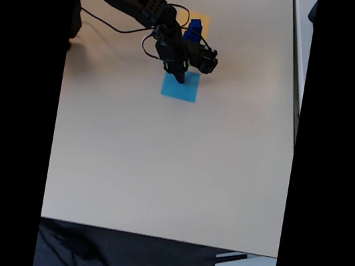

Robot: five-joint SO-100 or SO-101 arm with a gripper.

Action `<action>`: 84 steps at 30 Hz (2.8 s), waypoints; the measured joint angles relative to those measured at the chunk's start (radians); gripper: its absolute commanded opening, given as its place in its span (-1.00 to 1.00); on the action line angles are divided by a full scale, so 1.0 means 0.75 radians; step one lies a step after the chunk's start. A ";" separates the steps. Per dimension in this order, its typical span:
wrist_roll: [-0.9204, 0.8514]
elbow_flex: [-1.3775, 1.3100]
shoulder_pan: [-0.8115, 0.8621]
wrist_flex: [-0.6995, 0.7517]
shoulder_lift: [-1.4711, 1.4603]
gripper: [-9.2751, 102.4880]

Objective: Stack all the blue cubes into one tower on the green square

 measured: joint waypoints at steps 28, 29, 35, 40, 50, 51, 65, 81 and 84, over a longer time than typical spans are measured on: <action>-0.002 -0.008 0.014 0.223 0.235 -0.83; -0.002 -0.041 0.012 0.252 0.235 -0.83; -0.002 -0.233 -0.025 0.419 0.235 -0.83; 0.012 -0.405 -0.070 0.532 0.235 -0.83; 0.094 -0.589 -0.211 0.669 0.237 -0.83; 0.100 -0.589 -0.221 0.671 0.237 -0.83; 0.127 -0.589 -0.313 0.671 0.237 -0.83; 0.155 -0.589 -0.362 0.671 0.237 -0.83; 0.172 -0.589 -0.370 0.671 0.237 -0.83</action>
